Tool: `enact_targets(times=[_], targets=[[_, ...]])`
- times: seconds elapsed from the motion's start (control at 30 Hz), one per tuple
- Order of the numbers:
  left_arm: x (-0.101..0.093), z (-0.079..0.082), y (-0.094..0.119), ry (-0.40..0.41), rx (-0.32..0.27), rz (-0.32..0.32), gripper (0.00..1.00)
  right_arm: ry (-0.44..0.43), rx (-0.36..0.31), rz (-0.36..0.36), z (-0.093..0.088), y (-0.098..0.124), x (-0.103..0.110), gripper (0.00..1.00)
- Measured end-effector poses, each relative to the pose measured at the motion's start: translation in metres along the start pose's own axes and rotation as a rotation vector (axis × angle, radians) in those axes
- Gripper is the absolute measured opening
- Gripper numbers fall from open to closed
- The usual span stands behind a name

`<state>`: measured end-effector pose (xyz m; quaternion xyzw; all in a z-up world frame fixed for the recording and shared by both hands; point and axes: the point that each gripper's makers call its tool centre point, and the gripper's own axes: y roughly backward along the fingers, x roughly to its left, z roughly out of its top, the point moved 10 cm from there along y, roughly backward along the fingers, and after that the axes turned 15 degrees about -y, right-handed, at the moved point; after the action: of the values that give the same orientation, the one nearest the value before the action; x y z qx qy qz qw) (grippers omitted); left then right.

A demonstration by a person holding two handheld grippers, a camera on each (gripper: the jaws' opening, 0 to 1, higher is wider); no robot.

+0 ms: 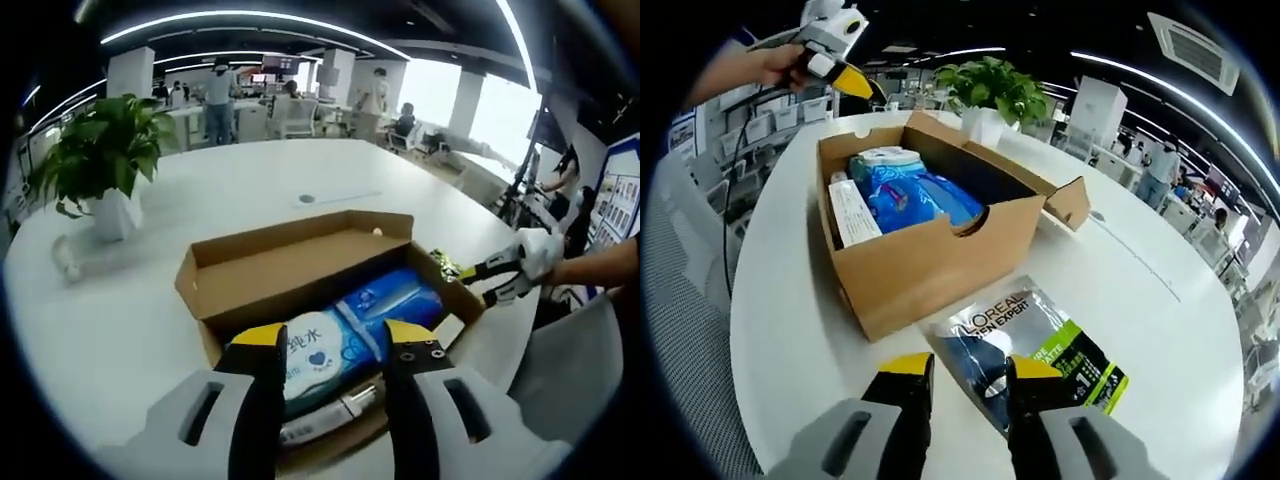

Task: Operate the shoe box by opening the lid, removing the specified soft item, and placing it in the target area until the item is outside and the box remains undamaged.

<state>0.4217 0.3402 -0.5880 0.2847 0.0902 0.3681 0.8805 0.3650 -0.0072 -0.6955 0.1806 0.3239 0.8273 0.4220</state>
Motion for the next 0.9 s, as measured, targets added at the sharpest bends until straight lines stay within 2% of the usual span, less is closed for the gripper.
enact_targets(times=[0.23, 0.47, 0.57, 0.8, 0.9], targets=[[0.005, 0.001, -0.001, -0.057, 0.012, -0.033, 0.44, -0.073, -0.006, 0.022, 0.018, 0.015, -0.005, 0.39], [0.011, 0.002, -0.002, -0.125, 0.031, -0.068, 0.52, -0.040, -0.004, 0.062, 0.036, 0.027, -0.002, 0.49], [0.015, 0.000, -0.004, -0.165, 0.056, -0.076, 0.57, -0.029, 0.006, 0.081, 0.042, 0.030, 0.000, 0.55], [0.019, -0.006, -0.006, -0.252, 0.096, -0.112, 0.63, 0.002, -0.020, 0.103, 0.062, 0.038, 0.003, 0.58], [0.021, -0.006, -0.007, -0.279, 0.107, -0.122, 0.64, 0.008, 0.003, 0.133, 0.069, 0.038, 0.007, 0.63]])
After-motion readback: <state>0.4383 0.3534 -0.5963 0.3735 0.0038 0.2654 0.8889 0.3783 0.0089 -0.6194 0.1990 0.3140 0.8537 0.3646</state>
